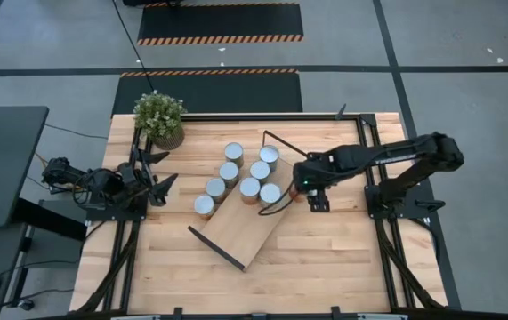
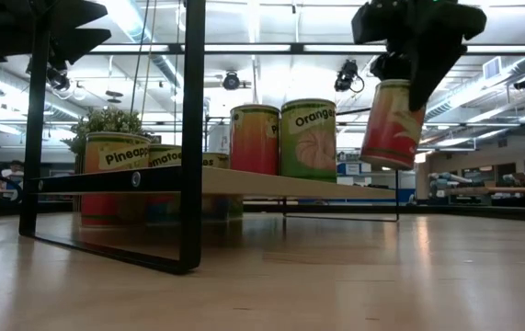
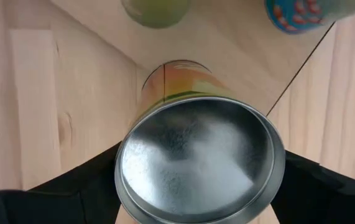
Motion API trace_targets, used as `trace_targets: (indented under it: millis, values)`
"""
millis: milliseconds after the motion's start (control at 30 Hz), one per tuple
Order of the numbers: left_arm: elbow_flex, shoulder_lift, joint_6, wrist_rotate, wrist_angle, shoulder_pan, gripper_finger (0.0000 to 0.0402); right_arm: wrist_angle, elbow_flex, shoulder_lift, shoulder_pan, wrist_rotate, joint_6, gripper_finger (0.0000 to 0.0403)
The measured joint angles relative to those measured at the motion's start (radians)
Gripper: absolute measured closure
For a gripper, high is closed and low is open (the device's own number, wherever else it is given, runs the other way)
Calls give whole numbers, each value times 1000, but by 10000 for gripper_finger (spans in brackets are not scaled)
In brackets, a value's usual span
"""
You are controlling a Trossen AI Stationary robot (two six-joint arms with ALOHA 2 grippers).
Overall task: Pick and place cans onto a shelf
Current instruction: Move the canned corn from the right to the left on the shelf
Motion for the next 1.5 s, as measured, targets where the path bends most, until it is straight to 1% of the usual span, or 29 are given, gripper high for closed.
trace_targets:
  millis: [67,200,300,367,500,700,800,900,1033,1267,1500]
  values:
    - [0,0,-16,0,0,0,46,23,-4,-9,5,2,-2,72]
    - [0,0,-46,-1,-1,0,46,41,-5,-8,12,-59,-3,72]
    - [0,0,-70,-34,0,0,46,54,-5,-7,27,-123,-3,71]
    - [0,0,-91,-68,3,0,46,88,-6,-7,44,-146,-2,71]
    - [0,0,-117,-111,16,0,46,183,-6,-7,89,-150,2,71]
    - [0,0,-153,-113,37,0,46,300,-6,-4,178,-95,46,71]
    - [0,0,-170,-113,37,0,46,338,22,41,205,-82,68,71]
    - [0,0,-190,-113,33,0,46,318,103,130,221,-50,63,71]
    - [0,0,-243,-113,-11,0,46,225,245,274,228,19,-13,71]
    - [0,0,-341,-110,-86,0,46,142,538,496,233,23,-127,71]
    - [0,0,-354,-109,-104,0,46,-15,829,698,218,99,-242,71]
